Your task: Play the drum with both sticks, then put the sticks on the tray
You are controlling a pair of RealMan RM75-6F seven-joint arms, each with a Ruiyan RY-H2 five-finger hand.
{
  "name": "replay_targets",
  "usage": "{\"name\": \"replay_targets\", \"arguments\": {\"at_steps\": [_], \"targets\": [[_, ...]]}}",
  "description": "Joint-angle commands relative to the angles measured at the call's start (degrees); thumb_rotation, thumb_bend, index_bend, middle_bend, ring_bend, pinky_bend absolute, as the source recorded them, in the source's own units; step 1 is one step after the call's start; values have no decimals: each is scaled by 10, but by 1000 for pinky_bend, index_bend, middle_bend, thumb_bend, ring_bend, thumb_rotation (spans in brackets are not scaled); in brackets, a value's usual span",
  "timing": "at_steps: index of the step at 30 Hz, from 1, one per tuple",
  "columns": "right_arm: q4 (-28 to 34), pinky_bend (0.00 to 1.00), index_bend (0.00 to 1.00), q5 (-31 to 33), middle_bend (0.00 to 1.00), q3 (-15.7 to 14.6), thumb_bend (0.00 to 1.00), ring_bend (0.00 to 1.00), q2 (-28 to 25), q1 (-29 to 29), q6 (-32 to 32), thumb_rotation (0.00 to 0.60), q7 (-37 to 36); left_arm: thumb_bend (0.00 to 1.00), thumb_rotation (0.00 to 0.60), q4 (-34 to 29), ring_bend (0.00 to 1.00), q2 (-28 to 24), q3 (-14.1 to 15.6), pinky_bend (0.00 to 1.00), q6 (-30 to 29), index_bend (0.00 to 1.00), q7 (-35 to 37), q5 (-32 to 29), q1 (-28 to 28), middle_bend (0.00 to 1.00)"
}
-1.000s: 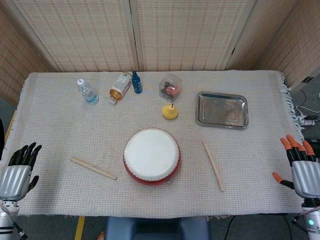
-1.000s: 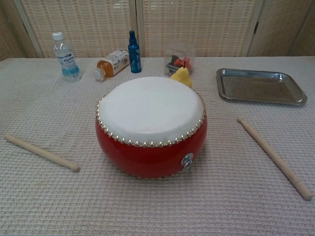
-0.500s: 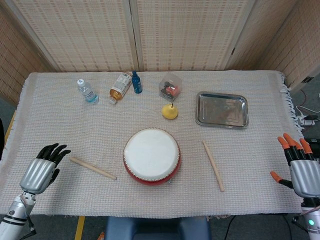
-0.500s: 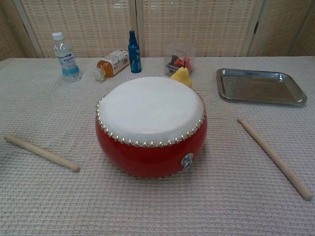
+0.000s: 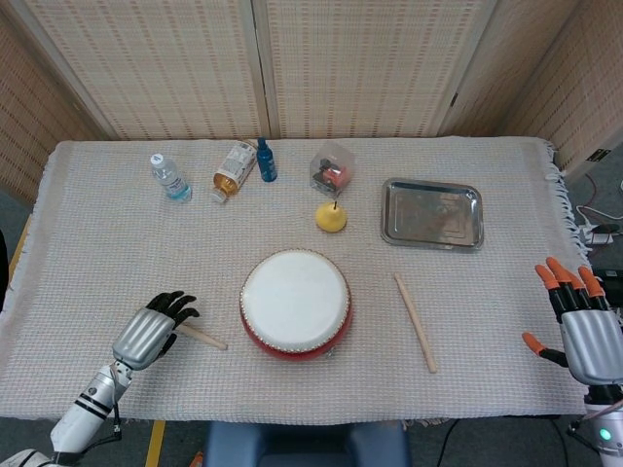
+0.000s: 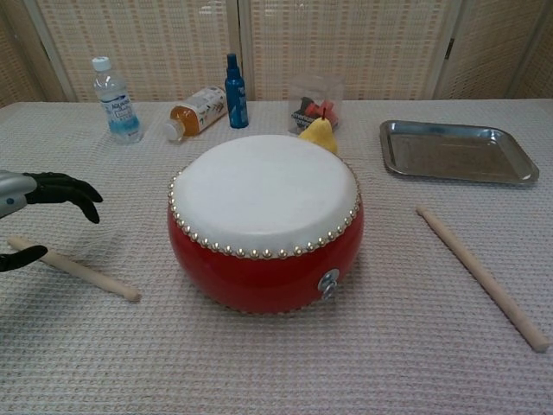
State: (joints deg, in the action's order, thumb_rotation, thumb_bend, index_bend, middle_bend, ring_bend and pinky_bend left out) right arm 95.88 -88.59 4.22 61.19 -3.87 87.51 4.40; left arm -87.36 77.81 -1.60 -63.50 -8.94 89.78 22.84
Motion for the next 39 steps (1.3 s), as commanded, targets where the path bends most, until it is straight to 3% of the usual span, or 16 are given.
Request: {"name": "replay_targets", "arguments": {"at_steps": [1,10,19,39], "targets": [[2,0,0,-1,0,0,139,0,-1,0,1,600,0,400,600,16,100,24,-1,149,17,311,-12,-18,10,147],[5,0,0,0,0,-1,139,0,-5,2,3,600,1,400,600,39,86,60,13,137,42,349,-34,-35,22,146],[3,0,0,0,0,-1,139,0,-4,2,3,600,-1,392,600,71,87,95,7,138,45,405,-23,-68,22,147],[0,0,0,8,0,-1,139,0,-3,0,-5,600,-6,412,600,78,87,103,10,138,71,445,-25,-98,39,151]]}}
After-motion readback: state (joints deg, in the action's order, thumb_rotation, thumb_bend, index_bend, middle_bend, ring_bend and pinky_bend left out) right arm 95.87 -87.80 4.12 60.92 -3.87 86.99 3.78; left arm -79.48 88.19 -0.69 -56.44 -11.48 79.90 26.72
